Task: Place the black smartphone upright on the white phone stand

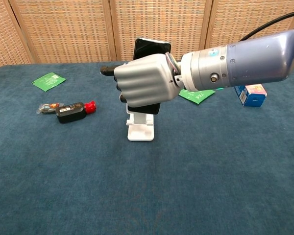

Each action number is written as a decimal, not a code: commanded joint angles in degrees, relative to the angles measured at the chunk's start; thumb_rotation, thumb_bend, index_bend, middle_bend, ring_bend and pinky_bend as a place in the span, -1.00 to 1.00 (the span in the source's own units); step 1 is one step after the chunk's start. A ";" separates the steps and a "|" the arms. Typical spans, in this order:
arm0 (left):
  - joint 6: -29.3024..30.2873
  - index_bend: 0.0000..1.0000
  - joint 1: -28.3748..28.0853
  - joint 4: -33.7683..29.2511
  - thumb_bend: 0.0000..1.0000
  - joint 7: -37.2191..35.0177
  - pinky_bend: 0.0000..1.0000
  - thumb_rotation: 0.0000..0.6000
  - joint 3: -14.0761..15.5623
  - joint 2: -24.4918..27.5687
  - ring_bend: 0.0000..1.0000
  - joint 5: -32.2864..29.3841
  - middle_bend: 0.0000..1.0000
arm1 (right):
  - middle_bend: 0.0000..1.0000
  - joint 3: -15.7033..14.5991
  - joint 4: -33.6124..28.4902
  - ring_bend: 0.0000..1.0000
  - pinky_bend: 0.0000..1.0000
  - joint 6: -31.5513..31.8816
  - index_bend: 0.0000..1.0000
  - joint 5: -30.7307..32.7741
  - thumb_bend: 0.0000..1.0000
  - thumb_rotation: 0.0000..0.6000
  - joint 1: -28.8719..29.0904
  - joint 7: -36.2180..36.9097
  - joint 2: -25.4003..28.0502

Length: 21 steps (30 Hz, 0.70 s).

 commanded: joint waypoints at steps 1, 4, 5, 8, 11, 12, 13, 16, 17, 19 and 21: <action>-0.14 -1.00 -0.09 0.09 -1.00 0.04 -1.00 1.00 -0.01 -0.05 -1.00 -0.07 -1.00 | 0.07 -0.63 -0.62 -0.07 -0.62 -0.10 0.17 0.53 -0.31 1.00 -0.36 -1.07 -0.34; -0.56 -1.00 -0.33 0.23 -1.00 0.27 -1.00 1.00 0.02 -0.21 -1.00 -0.25 -1.00 | 0.07 -1.05 -1.07 -0.07 -0.62 -0.88 0.17 1.26 -0.31 1.00 -0.27 -2.26 -1.11; -0.65 -1.00 -0.38 0.29 -1.00 0.30 -1.00 1.00 -0.01 -0.23 -1.00 -0.33 -1.00 | 0.07 -1.12 -0.86 -0.07 -0.62 -1.11 0.17 1.47 -0.31 1.00 -0.20 -2.64 -1.51; -0.71 -1.00 -0.41 0.31 -1.00 0.48 -1.00 1.00 -0.04 -0.34 -1.00 -0.65 -1.00 | 0.07 -1.47 -0.74 -0.07 -0.62 -1.47 0.17 1.85 -0.31 1.00 -0.23 -3.91 -2.13; -0.91 -1.00 -0.53 0.31 -1.00 0.67 -1.00 1.00 0.14 -0.39 -1.00 -0.45 -1.00 | 0.07 -1.36 -0.79 -0.07 -0.63 -1.99 0.17 2.74 -0.31 1.00 -0.37 -5.28 -2.33; -0.84 -1.00 -0.51 0.35 -1.00 0.64 -1.00 1.00 0.14 -0.40 -1.00 -0.42 -1.00 | 0.08 -1.17 -0.78 -0.07 -0.63 -2.19 0.17 3.17 -0.31 1.00 -0.37 -5.72 -2.34; -0.80 -1.00 -0.47 0.42 -1.00 0.55 -1.00 1.00 0.14 -0.40 -1.00 -0.47 -1.00 | 0.08 -1.06 -0.84 -0.07 -0.63 -2.25 0.17 3.44 -0.31 1.00 -0.37 -6.03 -2.32; -1.04 -1.00 -0.50 0.72 -1.00 0.29 -1.00 1.00 0.05 -0.42 -1.00 -0.87 -1.00 | 0.11 -0.82 -1.65 -0.06 -0.63 -2.31 0.20 4.24 -0.31 1.00 -0.45 -6.84 -1.98; -1.13 -1.00 -0.52 0.77 -1.00 0.25 -1.00 1.00 0.06 -0.42 -1.00 -0.93 -1.00 | 0.11 -0.78 -1.92 -0.06 -0.63 -2.38 0.20 4.46 -0.31 1.00 -0.45 -7.08 -1.87; -1.26 -1.00 -0.57 0.82 -1.00 0.19 -1.00 1.00 0.09 -0.43 -1.00 -0.94 -1.00 | 0.11 -0.64 -2.41 -0.06 -0.63 -2.38 0.20 4.90 -0.31 1.00 -0.39 -7.61 -1.65; -1.21 -1.00 -0.57 0.80 -1.00 0.23 -1.00 1.00 0.09 -0.42 -1.00 -0.92 -1.00 | 0.11 -0.50 -2.35 -0.06 -0.63 -2.53 0.20 5.42 -0.31 1.00 -0.40 -7.89 -1.69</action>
